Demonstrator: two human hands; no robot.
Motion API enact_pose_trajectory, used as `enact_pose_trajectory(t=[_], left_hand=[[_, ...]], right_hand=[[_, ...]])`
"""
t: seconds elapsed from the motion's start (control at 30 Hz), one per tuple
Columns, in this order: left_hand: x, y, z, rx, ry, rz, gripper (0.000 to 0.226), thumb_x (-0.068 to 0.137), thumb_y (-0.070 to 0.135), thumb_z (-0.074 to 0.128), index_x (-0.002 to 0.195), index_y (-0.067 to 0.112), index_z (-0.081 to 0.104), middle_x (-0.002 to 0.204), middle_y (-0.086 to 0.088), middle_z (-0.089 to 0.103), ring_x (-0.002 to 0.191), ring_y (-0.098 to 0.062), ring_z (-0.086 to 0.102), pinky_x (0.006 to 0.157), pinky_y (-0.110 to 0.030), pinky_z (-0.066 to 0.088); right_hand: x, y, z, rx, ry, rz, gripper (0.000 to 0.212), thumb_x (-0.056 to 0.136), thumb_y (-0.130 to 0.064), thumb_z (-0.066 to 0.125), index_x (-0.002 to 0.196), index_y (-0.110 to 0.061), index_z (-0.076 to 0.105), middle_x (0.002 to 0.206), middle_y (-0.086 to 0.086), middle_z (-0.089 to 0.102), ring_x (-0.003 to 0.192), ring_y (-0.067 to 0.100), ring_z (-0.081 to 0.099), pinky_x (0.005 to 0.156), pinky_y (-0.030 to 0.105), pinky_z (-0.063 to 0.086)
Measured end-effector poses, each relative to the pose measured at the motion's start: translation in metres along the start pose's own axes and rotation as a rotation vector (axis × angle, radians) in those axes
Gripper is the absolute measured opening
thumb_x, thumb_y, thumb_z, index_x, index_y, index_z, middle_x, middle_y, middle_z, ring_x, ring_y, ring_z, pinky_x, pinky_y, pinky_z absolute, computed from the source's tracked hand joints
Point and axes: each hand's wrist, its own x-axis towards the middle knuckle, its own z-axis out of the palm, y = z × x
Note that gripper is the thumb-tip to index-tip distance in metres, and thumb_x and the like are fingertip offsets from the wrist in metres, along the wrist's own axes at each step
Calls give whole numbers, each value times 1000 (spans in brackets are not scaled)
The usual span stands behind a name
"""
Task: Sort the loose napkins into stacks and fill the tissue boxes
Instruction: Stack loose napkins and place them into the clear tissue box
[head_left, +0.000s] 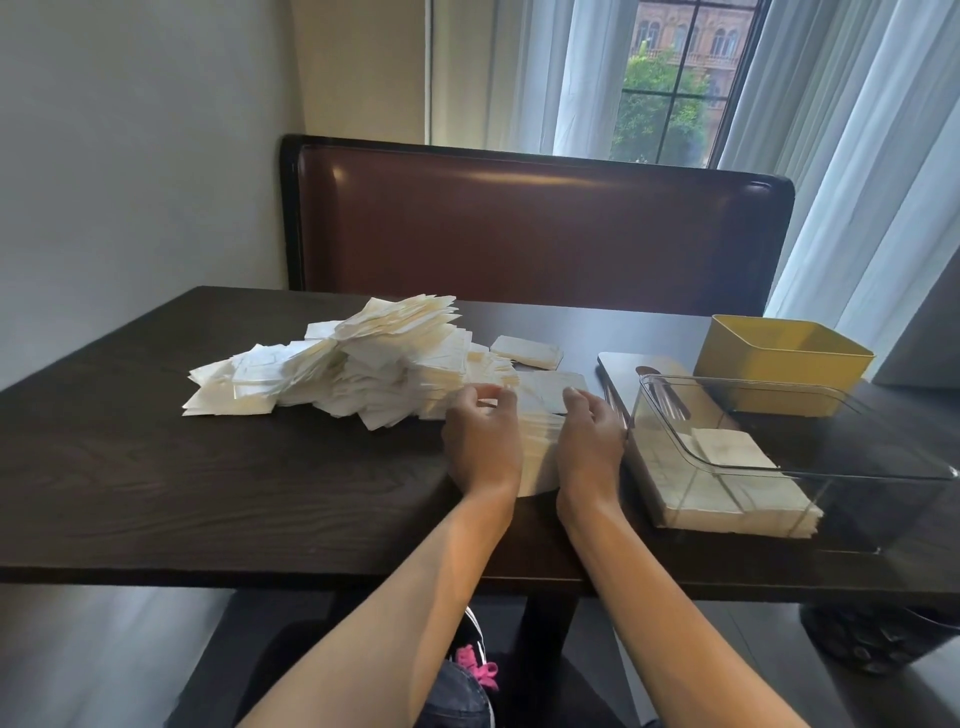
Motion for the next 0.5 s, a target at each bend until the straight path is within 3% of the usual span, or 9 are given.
enact_pose_trajectory(t=[0.13, 0.23, 0.37, 0.5], left_hand=[[12, 7, -9, -27, 124, 15, 10, 97, 33, 59, 93, 25, 64, 85, 12, 62, 78, 0, 58, 60, -24, 42], [25, 9, -16, -57, 174, -4, 16, 95, 38, 59, 89, 25, 63, 86, 8, 65, 79, -7, 60, 70, -31, 47], [33, 11, -20, -99, 131, -41, 18, 96, 39, 59, 87, 24, 61, 92, 2, 67, 84, -12, 61, 78, -33, 50], [22, 13, -20, -204, -10, -4, 27, 100, 30, 53, 92, 7, 66, 82, 5, 61, 77, -6, 54, 69, -24, 41]], right_hand=[[-9, -6, -9, 1, -165, -73, 14, 98, -36, 53, 96, -28, 64, 83, -21, 68, 80, -14, 61, 75, 21, 46], [-13, -5, -19, -69, -357, -122, 41, 84, -48, 68, 116, -22, 66, 104, -11, 73, 98, 4, 67, 85, 26, 53], [-12, -1, -25, -241, -468, -181, 27, 90, -13, 68, 117, -15, 67, 104, -4, 74, 95, 7, 68, 83, 23, 54], [-6, -2, -26, -215, -417, -154, 26, 90, -5, 65, 114, -12, 68, 101, -1, 74, 95, 12, 69, 84, 27, 56]])
